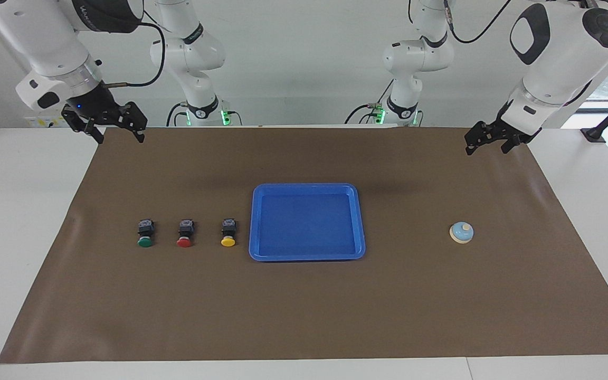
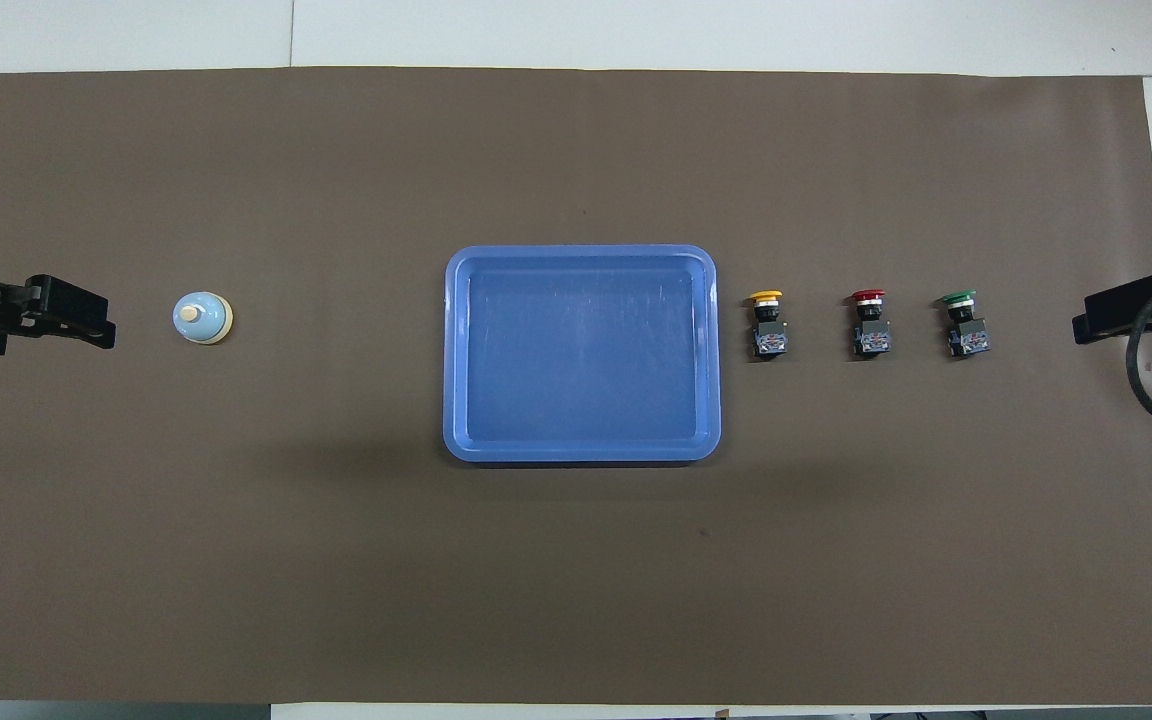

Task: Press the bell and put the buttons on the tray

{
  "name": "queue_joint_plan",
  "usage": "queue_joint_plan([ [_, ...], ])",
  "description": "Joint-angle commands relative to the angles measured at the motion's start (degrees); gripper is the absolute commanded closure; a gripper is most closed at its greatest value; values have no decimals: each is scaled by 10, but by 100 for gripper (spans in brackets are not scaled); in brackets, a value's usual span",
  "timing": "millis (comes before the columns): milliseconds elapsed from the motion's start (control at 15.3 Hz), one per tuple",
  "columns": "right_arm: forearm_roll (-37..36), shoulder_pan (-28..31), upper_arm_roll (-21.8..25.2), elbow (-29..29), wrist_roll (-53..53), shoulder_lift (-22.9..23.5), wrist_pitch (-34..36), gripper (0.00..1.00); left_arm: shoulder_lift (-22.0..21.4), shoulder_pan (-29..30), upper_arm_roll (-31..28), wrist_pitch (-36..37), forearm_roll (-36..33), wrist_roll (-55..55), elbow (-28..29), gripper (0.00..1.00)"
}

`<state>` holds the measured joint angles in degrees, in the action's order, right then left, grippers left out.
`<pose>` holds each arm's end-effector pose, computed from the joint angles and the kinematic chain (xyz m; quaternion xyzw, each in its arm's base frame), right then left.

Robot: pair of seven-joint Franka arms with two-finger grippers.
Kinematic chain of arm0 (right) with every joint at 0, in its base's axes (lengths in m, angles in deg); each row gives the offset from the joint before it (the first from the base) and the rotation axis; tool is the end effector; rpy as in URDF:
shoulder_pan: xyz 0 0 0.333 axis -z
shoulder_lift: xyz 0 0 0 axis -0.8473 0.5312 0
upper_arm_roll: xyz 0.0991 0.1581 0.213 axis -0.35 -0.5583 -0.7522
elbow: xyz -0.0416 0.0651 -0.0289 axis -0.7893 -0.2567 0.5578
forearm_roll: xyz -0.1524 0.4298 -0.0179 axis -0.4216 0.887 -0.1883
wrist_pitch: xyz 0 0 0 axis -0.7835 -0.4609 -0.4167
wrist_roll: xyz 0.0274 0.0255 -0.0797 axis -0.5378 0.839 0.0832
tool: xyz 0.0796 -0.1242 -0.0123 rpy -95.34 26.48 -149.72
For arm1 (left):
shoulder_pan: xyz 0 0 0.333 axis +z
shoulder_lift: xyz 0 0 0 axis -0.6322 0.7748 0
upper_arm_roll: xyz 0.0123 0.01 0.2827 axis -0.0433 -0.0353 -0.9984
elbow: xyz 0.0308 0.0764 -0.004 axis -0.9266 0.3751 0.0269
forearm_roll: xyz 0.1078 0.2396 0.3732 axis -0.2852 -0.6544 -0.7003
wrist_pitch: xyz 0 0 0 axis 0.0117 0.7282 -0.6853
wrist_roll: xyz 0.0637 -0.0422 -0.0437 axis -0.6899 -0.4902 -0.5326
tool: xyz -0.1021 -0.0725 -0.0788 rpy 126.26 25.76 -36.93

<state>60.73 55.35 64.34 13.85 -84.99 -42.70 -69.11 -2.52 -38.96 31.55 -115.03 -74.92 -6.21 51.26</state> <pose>0.6005 -0.0392 0.5429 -0.9993 0.0065 0.0357 0.0125 0.6094 -0.0292 0.5037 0.9982 -0.0114 -0.0586 0.0068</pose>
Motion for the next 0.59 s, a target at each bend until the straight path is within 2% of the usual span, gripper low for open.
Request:
queue_joint_plan([
  [0,-3,5,-4,9,8,-9,5,0,-3,-6,-6,-7,-3,5,-1,0],
  [522,-3,5,-5,9,8,-9,5,0,-6,-6,-6,-19,-3,-4,7,0],
])
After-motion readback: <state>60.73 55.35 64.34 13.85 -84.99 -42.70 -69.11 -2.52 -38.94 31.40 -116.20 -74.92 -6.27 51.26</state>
